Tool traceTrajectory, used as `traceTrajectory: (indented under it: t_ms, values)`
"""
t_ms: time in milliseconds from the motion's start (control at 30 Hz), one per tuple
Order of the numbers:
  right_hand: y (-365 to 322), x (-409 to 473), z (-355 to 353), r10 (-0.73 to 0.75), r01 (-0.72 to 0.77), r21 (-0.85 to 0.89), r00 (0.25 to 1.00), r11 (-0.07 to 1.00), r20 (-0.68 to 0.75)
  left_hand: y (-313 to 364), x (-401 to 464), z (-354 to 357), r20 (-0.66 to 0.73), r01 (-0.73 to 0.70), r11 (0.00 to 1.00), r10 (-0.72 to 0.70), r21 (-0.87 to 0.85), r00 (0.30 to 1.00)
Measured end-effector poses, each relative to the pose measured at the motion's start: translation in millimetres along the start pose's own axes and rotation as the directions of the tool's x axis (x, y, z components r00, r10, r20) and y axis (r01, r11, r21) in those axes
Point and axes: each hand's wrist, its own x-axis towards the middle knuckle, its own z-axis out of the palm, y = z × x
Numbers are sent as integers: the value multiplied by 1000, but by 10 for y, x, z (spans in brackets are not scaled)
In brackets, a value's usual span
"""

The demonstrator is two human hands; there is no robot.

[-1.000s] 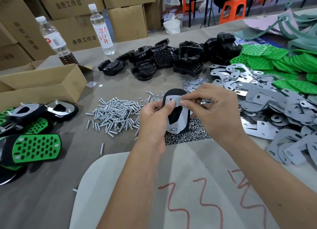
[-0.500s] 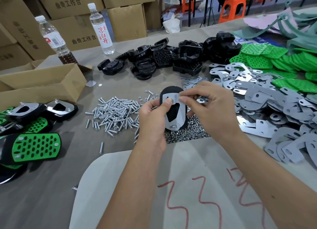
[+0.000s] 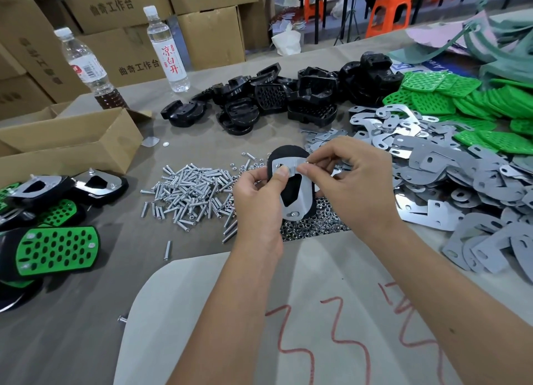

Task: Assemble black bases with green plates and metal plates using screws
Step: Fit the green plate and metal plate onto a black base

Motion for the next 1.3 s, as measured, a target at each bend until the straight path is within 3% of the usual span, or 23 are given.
traceTrajectory:
  t_ms: [267, 467, 700, 833, 1000, 1167, 1300]
  values:
    - [27, -10, -5, -15, 13, 21, 997, 1000, 74, 2, 18, -18, -53, 9, 999, -11, -37, 999]
    - [28, -43, -31, -64, 65, -42, 998, 997, 27, -1, 43, -15, -75, 20, 999, -23, -41, 997]
    - [-23, -48, 4, 12, -15, 20, 993, 1000, 119, -9, 59, -12, -94, 6, 999, -11, -53, 996]
    - [15, -45, -62, -29, 29, 18, 999, 999, -15, 11, 93, -34, -126, -3, 998, -4, -55, 992]
    - [-76, -78, -33, 55, -71, 71, 976, 995, 210, 22, 61, -24, -116, -16, 998, 9, -59, 993]
    - [-68, -78, -77, 54, -68, 105, 990, 992, 129, 39, 101, -51, -137, -6, 998, -2, -60, 991]
    - [-96, -73, -28, 76, -83, 29, 977, 996, 198, -2, 109, -45, -133, -28, 999, 22, -40, 991]
